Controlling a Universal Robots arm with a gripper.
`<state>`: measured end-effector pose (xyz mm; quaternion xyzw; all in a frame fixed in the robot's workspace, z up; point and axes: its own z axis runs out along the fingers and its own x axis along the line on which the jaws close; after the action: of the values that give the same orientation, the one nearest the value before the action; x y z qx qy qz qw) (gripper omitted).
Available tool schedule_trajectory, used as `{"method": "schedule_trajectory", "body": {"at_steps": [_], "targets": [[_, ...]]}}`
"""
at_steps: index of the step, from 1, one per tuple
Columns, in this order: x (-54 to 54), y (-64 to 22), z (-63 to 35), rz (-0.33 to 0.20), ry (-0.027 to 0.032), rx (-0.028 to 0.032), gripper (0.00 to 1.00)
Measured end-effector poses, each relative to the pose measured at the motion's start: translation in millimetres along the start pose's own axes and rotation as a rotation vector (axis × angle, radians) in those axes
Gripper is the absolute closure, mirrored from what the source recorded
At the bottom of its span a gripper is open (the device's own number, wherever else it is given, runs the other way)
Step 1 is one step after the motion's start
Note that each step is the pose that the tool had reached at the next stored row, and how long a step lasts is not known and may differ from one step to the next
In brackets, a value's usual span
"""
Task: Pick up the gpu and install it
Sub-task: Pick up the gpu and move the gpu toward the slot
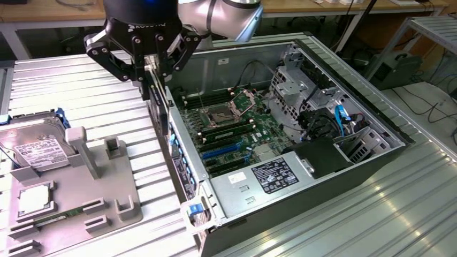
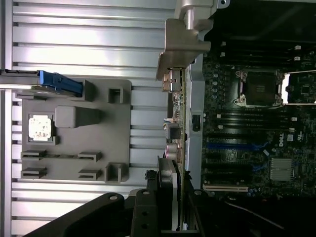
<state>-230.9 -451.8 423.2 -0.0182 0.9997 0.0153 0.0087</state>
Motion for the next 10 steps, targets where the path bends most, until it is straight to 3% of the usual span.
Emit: {"method": "schedule_trajectory", "body": {"at_steps": [10], "targets": [[-10.9,-0.4,0.2,0.0,0.0,0.0,0.72]]}}
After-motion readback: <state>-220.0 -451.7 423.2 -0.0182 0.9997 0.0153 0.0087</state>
